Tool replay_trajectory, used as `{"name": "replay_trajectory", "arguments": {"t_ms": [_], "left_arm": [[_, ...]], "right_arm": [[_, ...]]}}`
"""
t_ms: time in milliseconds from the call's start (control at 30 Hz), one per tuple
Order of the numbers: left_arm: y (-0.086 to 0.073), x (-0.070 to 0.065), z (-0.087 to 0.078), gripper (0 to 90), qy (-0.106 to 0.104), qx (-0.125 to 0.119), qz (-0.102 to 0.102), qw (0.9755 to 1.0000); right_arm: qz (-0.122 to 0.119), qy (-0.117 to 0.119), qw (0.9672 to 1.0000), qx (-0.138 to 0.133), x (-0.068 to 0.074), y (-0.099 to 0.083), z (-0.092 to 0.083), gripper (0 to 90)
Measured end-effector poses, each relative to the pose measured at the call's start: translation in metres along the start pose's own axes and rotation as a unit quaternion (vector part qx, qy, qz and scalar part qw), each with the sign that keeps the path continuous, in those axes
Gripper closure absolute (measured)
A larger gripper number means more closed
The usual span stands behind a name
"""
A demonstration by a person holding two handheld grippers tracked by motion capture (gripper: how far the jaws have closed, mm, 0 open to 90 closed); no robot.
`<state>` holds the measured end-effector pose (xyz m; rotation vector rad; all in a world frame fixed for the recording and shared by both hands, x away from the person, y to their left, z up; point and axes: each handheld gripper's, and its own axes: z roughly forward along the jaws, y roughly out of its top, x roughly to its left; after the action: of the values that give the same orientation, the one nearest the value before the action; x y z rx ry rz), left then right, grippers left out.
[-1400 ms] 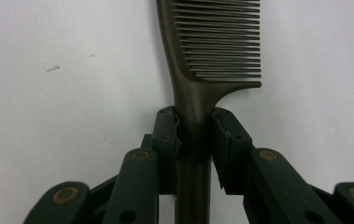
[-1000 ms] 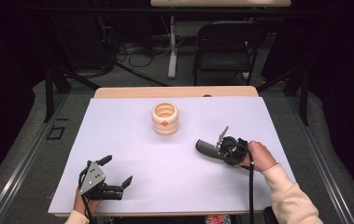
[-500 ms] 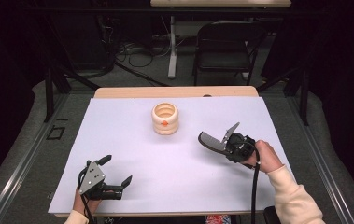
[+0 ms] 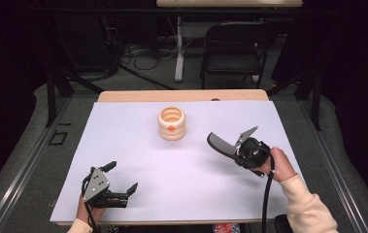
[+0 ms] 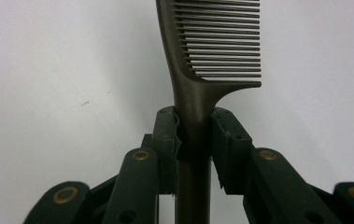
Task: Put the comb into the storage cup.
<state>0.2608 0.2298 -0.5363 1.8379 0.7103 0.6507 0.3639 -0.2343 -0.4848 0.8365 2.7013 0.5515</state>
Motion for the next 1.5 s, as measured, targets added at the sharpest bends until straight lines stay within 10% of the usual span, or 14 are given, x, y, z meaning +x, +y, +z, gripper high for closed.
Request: {"name": "replay_trajectory", "arguments": {"t_ms": [1500], "left_arm": [[0.000, 0.000, 0.001, 0.0, -0.001, 0.001, -0.002, 1.0000]], "right_arm": [[0.027, 0.005, 0.9970, -0.072, -0.002, -0.001, -0.010, 72.5]]}}
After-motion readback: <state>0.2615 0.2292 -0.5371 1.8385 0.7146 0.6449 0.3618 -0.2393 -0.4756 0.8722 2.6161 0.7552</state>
